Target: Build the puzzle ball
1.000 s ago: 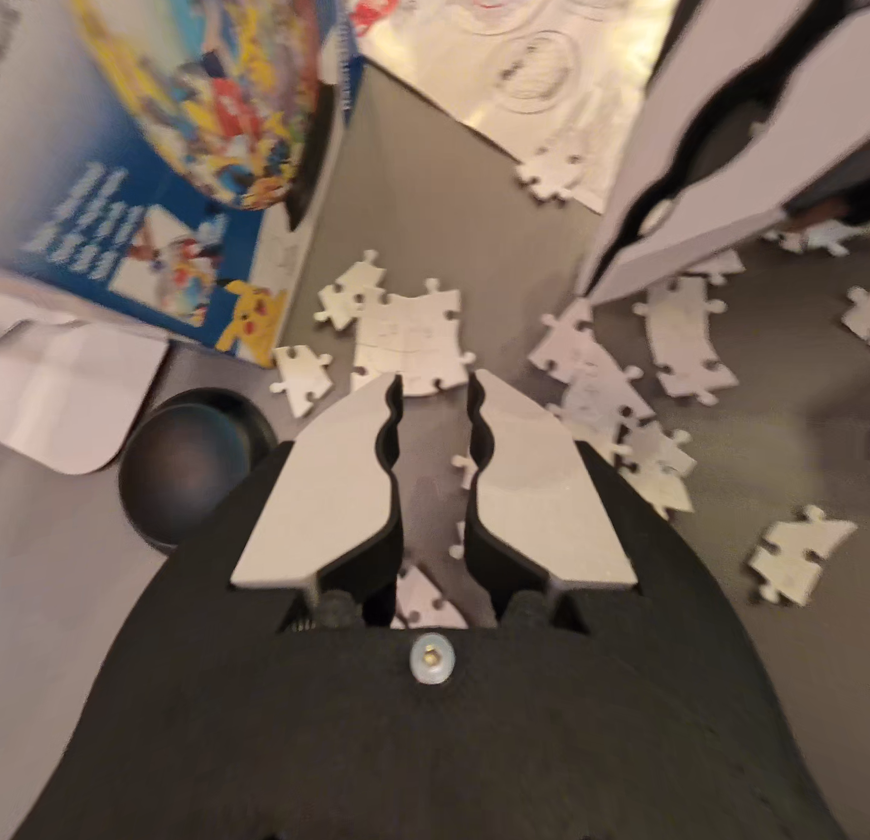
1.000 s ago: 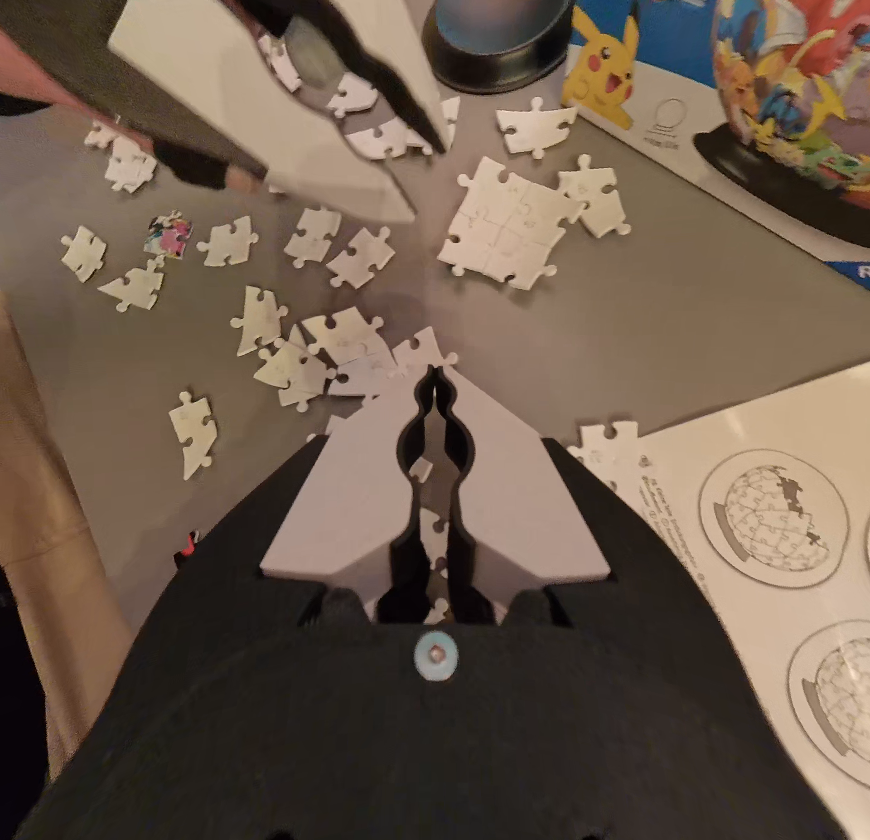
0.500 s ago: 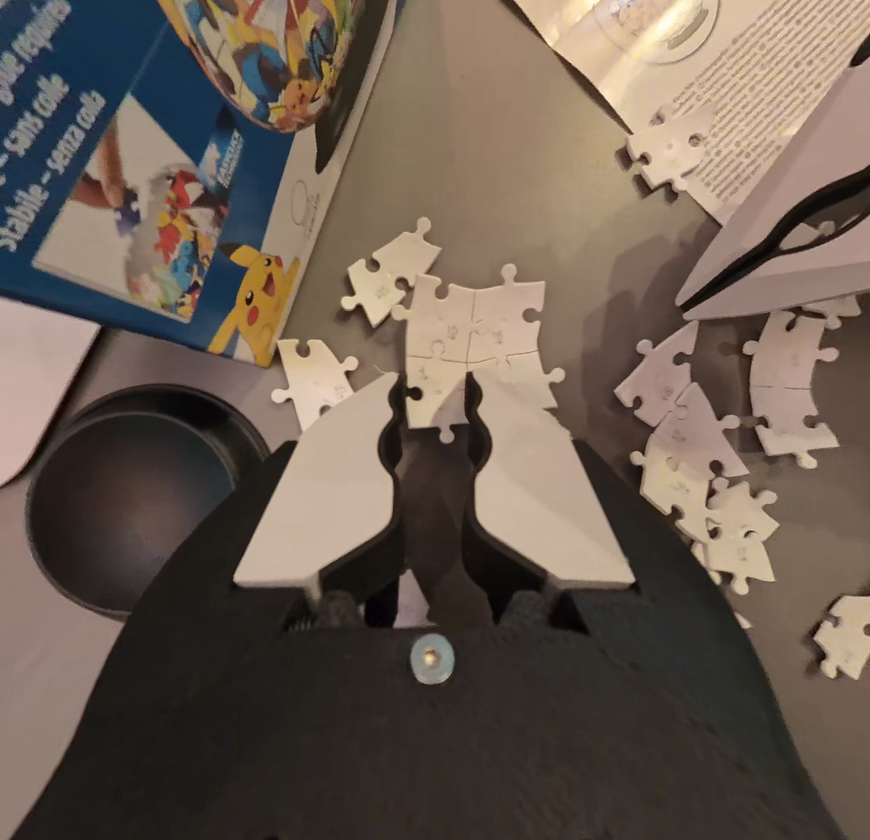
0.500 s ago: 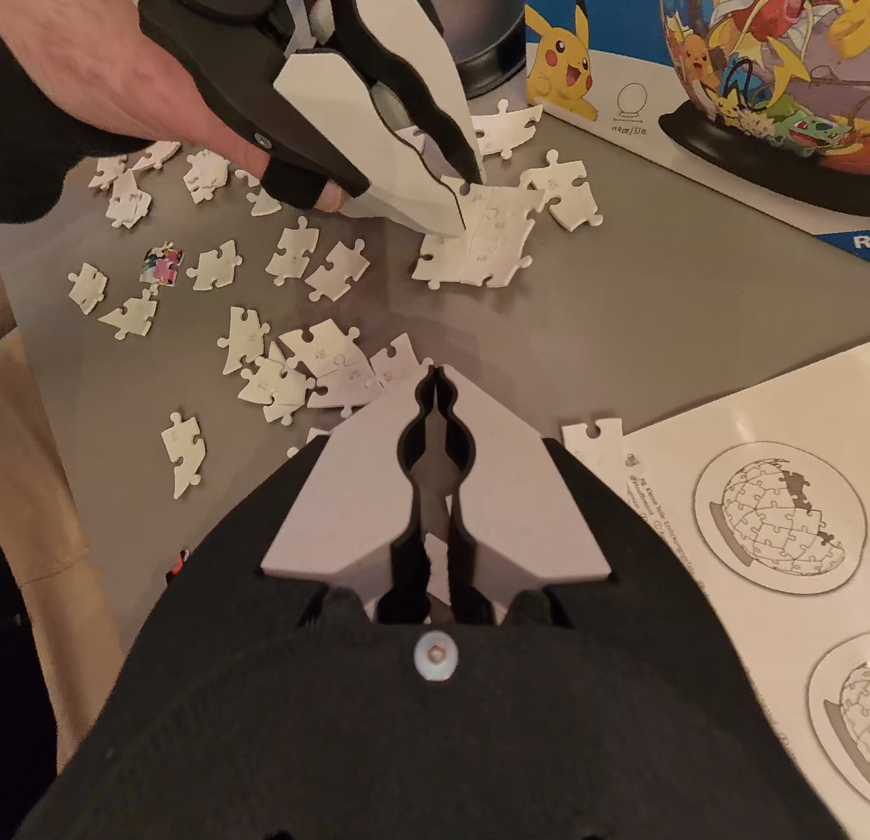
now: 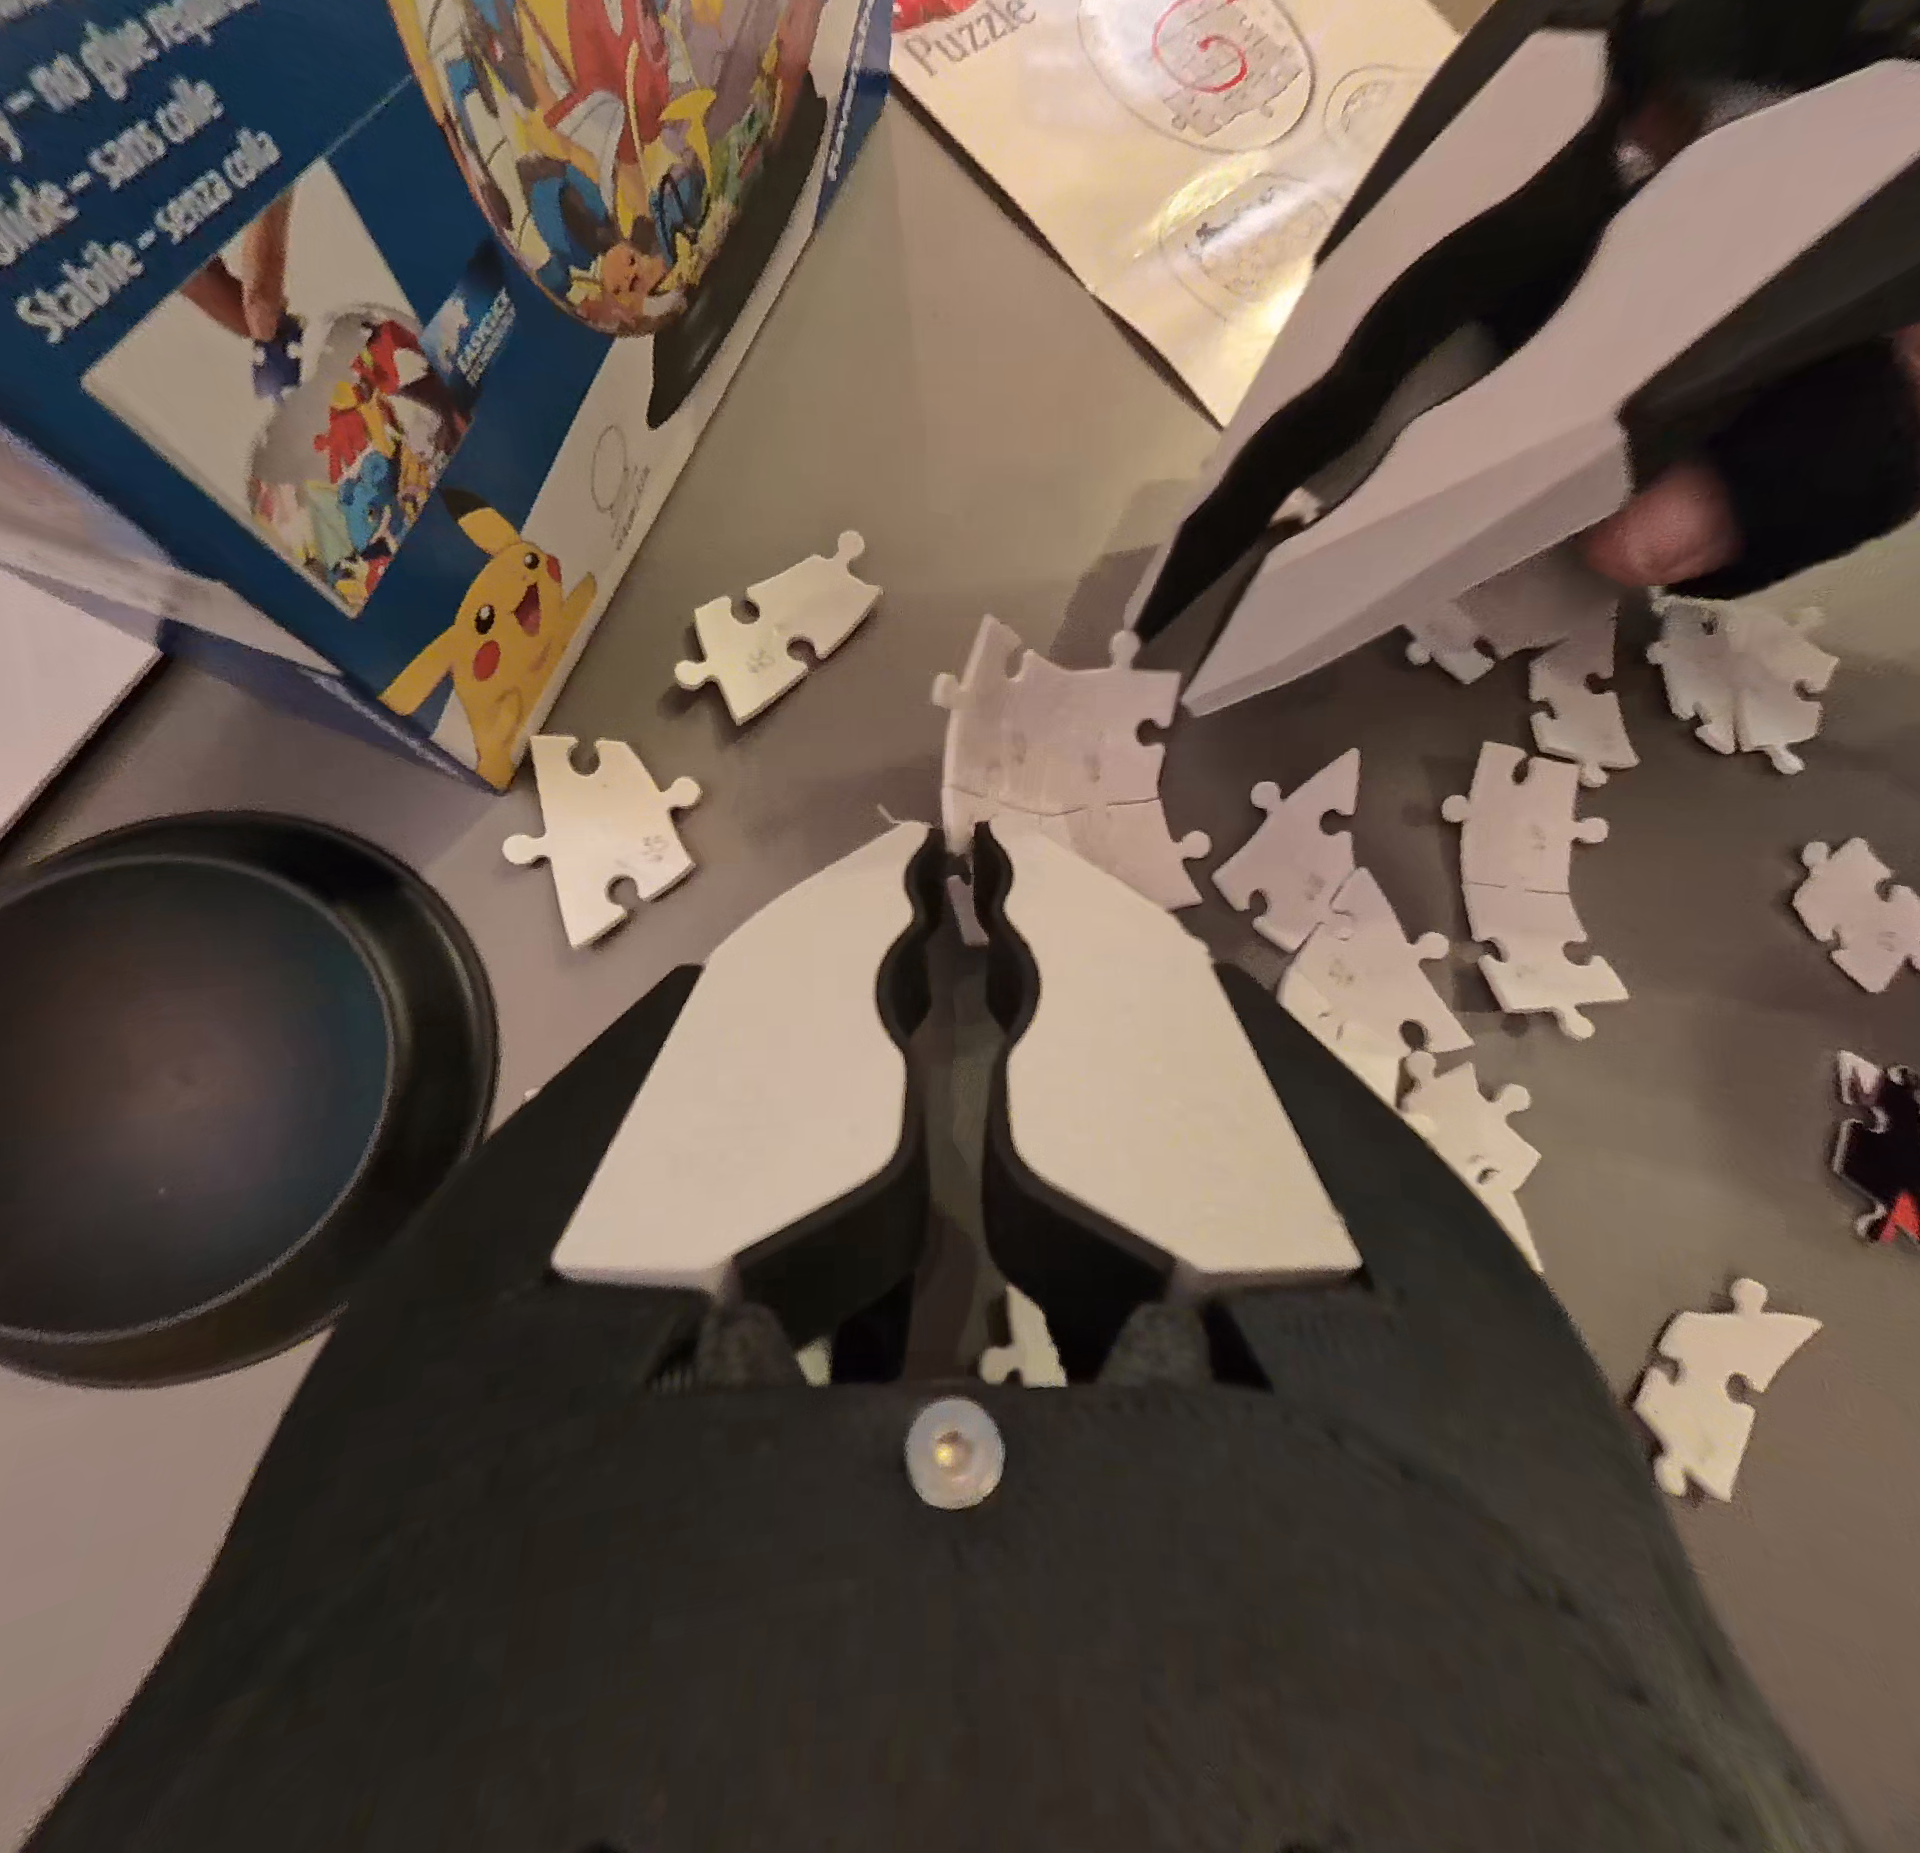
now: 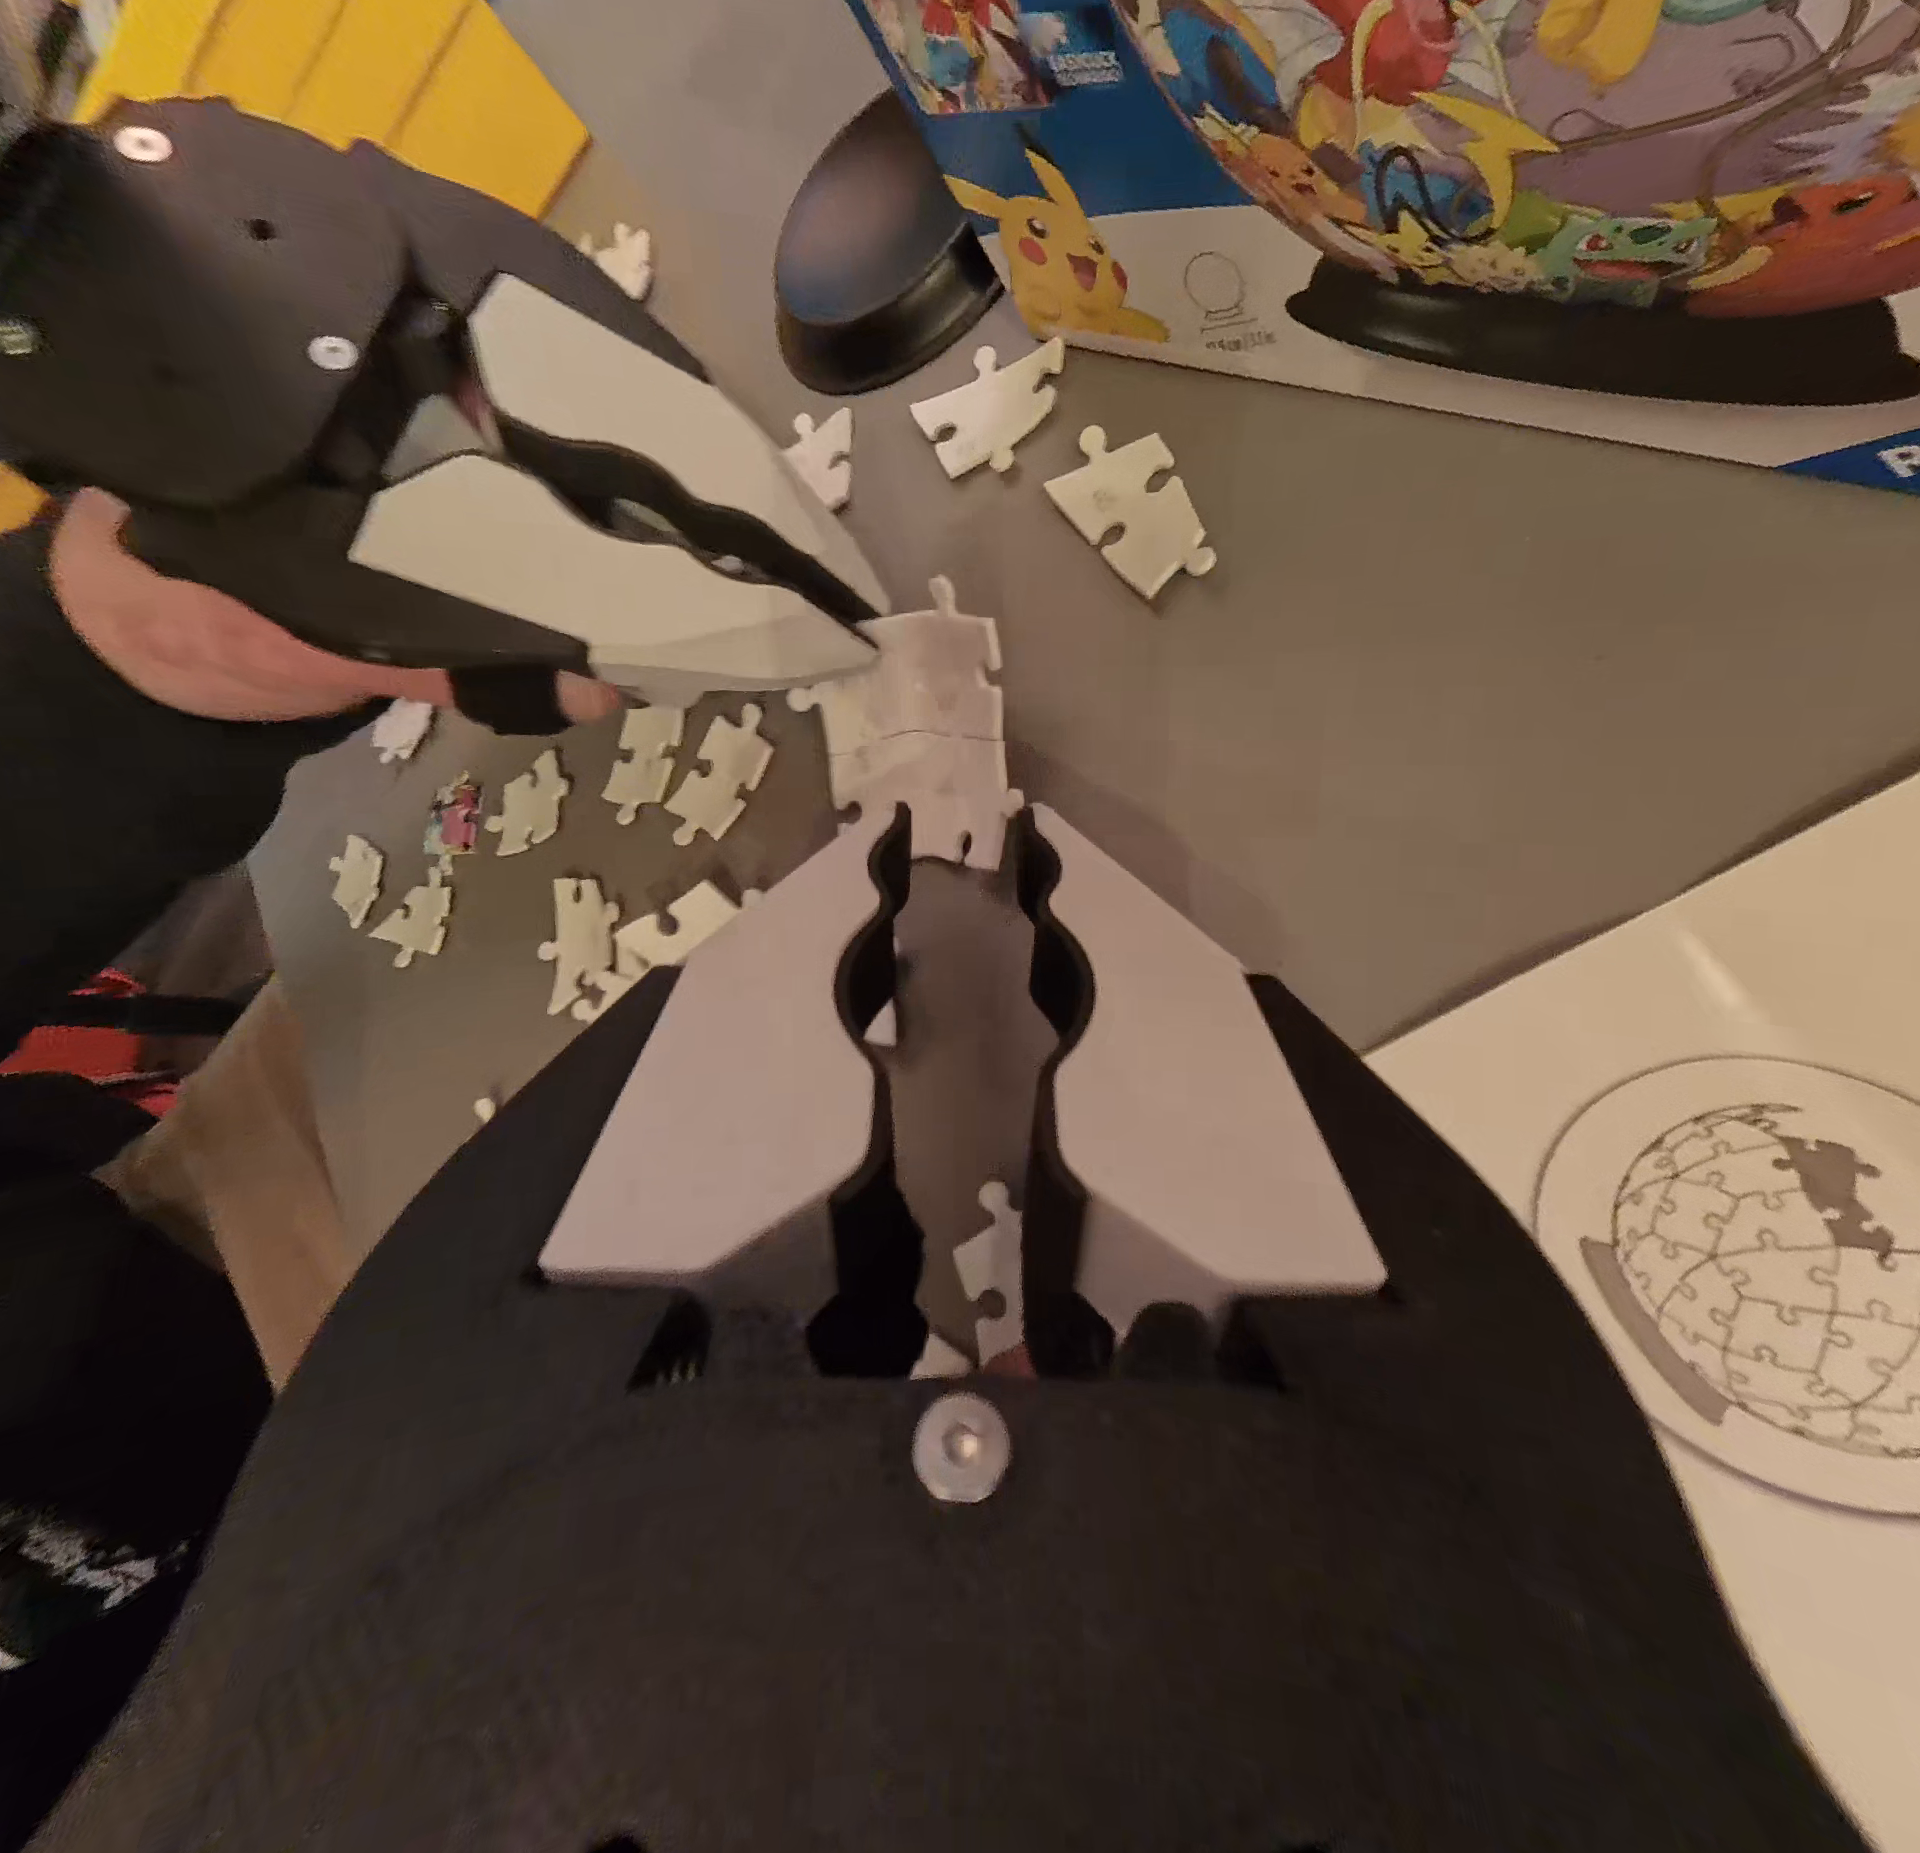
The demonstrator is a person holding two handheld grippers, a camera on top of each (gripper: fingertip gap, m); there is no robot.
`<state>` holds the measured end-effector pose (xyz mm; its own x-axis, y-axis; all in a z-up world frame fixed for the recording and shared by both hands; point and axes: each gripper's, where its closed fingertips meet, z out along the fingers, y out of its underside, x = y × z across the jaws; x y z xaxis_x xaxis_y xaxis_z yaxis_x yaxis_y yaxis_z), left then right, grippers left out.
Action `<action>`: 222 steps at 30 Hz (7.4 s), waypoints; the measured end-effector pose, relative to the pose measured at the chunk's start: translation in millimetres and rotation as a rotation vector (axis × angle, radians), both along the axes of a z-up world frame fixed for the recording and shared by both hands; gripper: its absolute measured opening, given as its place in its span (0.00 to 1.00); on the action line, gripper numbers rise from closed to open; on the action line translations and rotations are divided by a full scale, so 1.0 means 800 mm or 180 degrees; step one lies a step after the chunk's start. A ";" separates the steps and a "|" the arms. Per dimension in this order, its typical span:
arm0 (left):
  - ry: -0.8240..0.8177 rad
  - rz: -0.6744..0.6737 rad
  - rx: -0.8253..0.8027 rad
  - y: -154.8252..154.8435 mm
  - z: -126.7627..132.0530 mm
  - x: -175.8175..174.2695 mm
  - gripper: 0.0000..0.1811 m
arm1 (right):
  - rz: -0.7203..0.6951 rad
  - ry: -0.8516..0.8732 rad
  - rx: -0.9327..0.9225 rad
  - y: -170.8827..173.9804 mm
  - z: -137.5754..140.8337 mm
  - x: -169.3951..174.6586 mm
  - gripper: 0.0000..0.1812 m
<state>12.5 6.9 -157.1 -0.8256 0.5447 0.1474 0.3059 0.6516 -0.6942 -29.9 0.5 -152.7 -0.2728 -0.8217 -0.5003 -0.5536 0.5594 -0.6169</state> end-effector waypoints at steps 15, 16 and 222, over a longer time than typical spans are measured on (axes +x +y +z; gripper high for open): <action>0.0217 0.0019 -0.0347 0.007 0.018 0.003 0.02 | 0.0192 0.0164 0.0076 0.001 -0.010 0.010 0.09; 0.0232 0.0004 -0.0350 0.007 0.018 0.002 0.02 | 0.0211 0.0170 0.0083 0.003 -0.011 0.010 0.08; 0.0465 0.0250 0.0043 0.075 0.020 0.082 0.09 | 0.1069 0.0751 -0.0132 0.044 -0.019 -0.026 0.08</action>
